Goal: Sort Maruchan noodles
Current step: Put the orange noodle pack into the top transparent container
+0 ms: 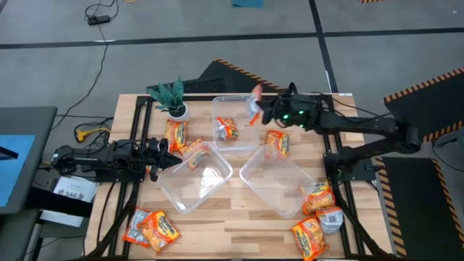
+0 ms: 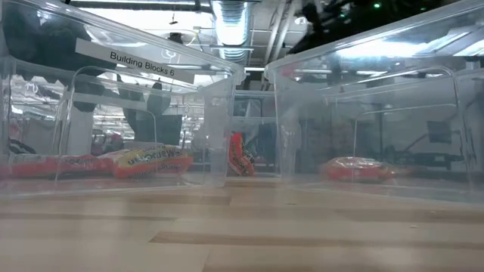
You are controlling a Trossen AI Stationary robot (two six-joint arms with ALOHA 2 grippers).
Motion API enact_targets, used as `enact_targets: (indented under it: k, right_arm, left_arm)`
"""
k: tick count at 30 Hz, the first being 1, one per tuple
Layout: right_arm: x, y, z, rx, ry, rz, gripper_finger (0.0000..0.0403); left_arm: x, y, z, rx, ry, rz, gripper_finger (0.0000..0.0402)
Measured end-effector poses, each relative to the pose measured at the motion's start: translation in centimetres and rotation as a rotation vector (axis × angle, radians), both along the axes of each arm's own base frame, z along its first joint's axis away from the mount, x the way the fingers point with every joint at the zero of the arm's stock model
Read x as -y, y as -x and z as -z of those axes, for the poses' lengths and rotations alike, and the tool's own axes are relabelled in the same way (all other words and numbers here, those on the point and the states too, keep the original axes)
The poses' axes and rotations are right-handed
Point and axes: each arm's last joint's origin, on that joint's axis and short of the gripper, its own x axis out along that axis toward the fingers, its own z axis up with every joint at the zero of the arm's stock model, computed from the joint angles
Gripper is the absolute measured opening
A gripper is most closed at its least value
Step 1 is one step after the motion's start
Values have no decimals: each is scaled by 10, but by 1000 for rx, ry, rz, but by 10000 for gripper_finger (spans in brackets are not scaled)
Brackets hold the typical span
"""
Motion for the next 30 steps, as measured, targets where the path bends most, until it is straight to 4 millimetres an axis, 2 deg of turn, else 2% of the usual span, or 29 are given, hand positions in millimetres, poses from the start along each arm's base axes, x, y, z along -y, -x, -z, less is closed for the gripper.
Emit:
enact_targets:
  k: [5, 11, 17, 23, 27, 30]
  right_arm:
    - [-6, -33, 13, -82, -4, -93, 15]
    - [4, -45, 24, -147, 6, -81, 38]
    - [10, -40, 21, -148, -31, -101, 73]
    - [2, -27, 8, -148, -52, -189, 143]
    - [-7, -8, -1, -199, -82, -254, 183]
    - [-21, 14, -10, -236, -182, -390, 199]
  left_arm:
    - [0, 0, 0, 1, 0, 0, 0]
    - [0, 0, 0, 0, 0, 0, 0]
    - [0, 0, 0, 0, 0, 0, 0]
    - [0, 0, 0, 0, 0, 0, 0]
    - [0, 0, 0, 0, 0, 0, 0]
    - [0, 0, 0, 1, 0, 0, 0]
